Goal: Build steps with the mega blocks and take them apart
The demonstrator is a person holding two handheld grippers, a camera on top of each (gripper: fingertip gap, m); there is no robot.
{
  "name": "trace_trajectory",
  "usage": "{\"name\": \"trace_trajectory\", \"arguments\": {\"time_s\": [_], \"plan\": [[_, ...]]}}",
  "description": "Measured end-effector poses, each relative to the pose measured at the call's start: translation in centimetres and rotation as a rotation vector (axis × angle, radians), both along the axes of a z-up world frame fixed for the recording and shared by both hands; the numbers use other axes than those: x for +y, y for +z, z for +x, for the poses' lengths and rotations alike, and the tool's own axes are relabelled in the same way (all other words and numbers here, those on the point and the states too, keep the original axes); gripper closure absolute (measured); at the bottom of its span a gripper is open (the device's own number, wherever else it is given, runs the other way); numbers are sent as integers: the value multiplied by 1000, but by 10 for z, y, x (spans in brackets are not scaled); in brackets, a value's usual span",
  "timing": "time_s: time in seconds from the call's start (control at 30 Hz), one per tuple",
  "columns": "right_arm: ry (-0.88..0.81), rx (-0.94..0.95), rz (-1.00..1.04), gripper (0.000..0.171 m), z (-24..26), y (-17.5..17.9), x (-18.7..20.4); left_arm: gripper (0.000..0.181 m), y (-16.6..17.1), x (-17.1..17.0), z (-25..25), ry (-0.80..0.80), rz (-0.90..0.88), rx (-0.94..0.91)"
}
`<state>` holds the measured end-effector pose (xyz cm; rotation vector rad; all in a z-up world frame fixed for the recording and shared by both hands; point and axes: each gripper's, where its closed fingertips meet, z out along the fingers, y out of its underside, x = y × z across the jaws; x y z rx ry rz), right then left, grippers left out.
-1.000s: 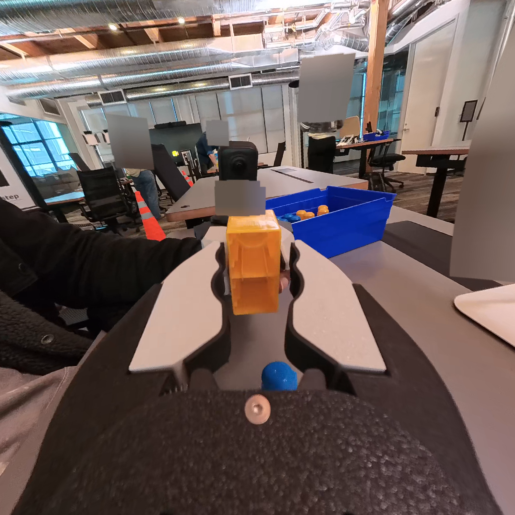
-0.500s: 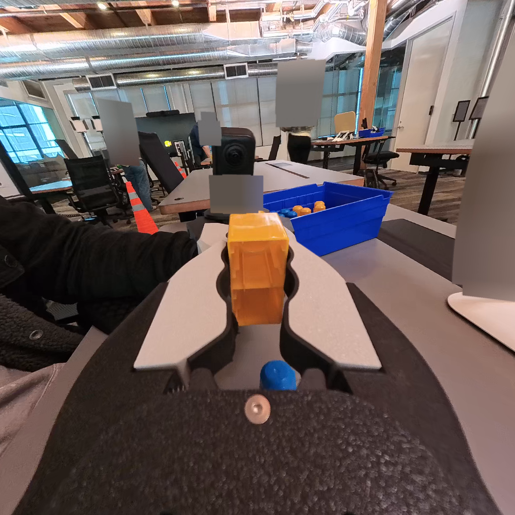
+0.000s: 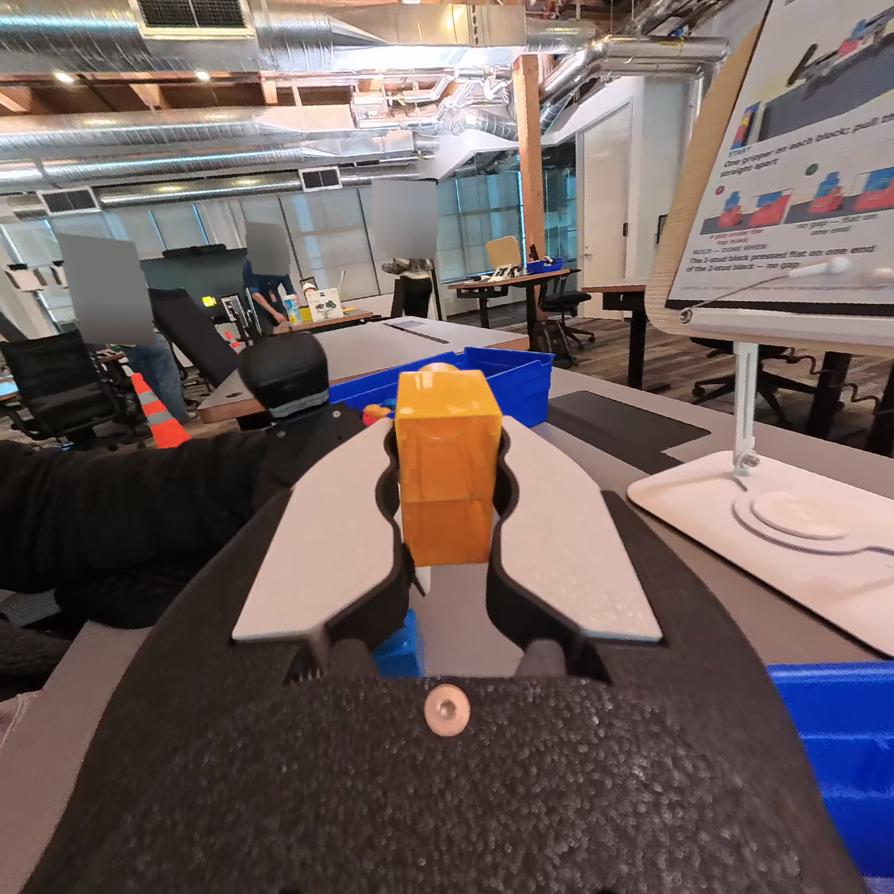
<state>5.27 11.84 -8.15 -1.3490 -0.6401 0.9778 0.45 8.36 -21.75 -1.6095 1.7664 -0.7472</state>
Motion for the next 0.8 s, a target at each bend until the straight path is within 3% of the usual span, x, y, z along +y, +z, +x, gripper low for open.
{"name": "trace_trajectory", "arguments": {"time_s": [0.5, 0.67, 0.8], "plan": [[-26, -24, -30, 135, 9, -7, 8, 141, -32, -10, 8, -158, 169, 508], [-32, -26, -29, 135, 11, -7, 9, 144, -26, -10, 9, -164, 168, 445], [-34, -13, -24, 135, 13, -5, 8, 144, 23, -7, 18, -127, 74, 105]]}}
